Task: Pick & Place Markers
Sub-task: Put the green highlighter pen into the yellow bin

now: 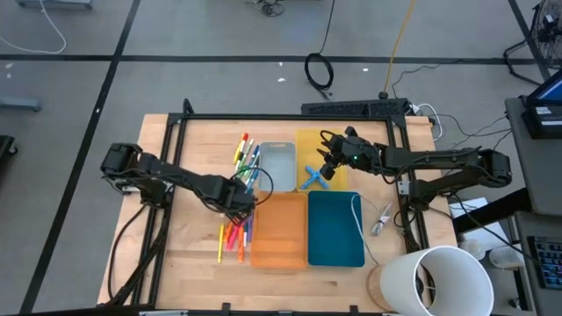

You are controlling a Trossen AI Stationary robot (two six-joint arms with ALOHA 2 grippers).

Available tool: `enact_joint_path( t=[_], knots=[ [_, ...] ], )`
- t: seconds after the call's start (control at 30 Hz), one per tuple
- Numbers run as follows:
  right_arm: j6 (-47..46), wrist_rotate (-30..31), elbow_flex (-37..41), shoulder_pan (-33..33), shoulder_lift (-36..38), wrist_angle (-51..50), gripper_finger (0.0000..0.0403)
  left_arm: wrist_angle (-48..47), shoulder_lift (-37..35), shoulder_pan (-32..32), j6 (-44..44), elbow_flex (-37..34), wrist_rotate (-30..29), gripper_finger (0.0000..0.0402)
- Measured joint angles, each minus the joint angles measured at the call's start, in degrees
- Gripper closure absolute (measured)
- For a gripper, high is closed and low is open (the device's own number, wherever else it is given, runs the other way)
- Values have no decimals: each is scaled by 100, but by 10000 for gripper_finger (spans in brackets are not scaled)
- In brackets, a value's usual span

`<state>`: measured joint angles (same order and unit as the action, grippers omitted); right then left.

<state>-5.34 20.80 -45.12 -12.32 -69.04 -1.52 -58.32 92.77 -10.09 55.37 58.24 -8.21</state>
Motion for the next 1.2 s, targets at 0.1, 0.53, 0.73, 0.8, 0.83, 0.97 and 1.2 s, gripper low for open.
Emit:
enact_joint_path(
  t=[0.1, 0.53, 0.73, 0.8, 0.83, 0.97, 1.2],
  knots=[
    [0, 0, 0, 0, 0, 0, 288, 36, 9, -118, 82, 80, -59, 167],
    [0, -7, 3, 2, 0, 0, 289, 165, 7, 18, 621, -278, -240, 167],
    [0, -7, 7, 2, 0, 0, 289, 461, 7, 137, 780, -589, 0, 167],
    [0, -9, 7, 2, 0, 0, 289, 460, 7, 194, 820, -694, 72, 167],
    [0, -9, 7, 2, 0, 0, 289, 461, 7, 216, 836, -755, 117, 167],
    [0, -9, 7, 2, 0, 0, 289, 587, 2, 258, 824, -1000, 368, 167],
    [0, -9, 7, 2, 0, 0, 289, 1123, -22, 267, 200, -1170, 412, 168]
  ],
)
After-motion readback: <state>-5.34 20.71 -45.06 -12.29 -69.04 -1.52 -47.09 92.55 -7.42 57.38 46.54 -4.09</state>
